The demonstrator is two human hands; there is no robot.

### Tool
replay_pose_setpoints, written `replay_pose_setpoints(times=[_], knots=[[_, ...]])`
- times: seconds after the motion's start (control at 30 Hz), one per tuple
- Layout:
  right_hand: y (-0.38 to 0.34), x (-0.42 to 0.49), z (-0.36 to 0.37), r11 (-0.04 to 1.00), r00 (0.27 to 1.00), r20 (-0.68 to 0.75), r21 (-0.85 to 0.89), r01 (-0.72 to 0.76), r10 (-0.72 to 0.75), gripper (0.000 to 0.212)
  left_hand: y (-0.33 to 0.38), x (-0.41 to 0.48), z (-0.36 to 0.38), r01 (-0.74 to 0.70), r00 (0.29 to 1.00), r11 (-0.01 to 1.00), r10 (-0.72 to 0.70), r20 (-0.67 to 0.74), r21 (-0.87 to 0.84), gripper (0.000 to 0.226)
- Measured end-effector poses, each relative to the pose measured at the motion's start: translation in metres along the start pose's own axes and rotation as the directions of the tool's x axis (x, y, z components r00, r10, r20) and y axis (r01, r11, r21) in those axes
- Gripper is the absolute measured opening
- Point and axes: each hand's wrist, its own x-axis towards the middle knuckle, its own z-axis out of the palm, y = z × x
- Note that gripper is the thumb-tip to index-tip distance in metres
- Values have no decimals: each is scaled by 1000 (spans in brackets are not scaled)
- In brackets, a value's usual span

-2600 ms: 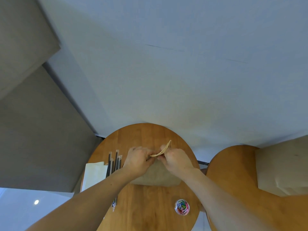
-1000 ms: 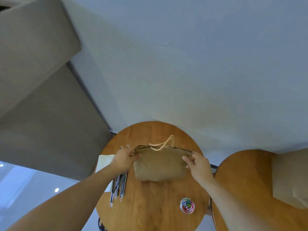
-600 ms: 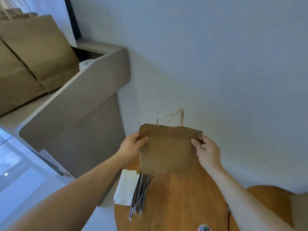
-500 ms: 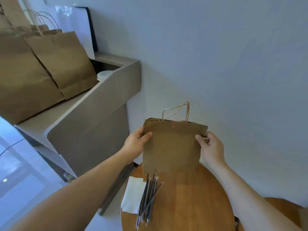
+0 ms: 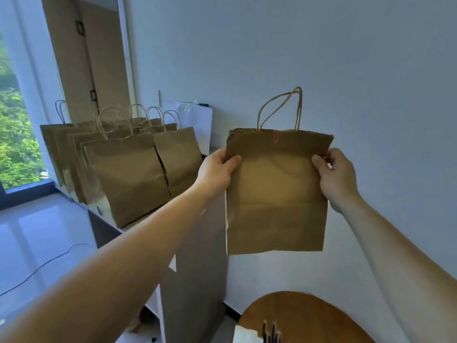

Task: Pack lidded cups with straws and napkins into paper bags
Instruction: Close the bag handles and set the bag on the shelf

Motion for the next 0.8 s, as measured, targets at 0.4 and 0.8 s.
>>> replay_pose_setpoints(times=[0.4, 0.8], knots=[[-110, 111, 139, 979, 960, 226, 155, 132, -165, 16, 68, 55, -141, -46, 965, 974, 101, -241, 224, 16], [-27, 158, 327, 992, 778, 627, 118, -35, -47, 17, -50, 109, -194, 256, 905, 867, -60, -420, 427, 24]])
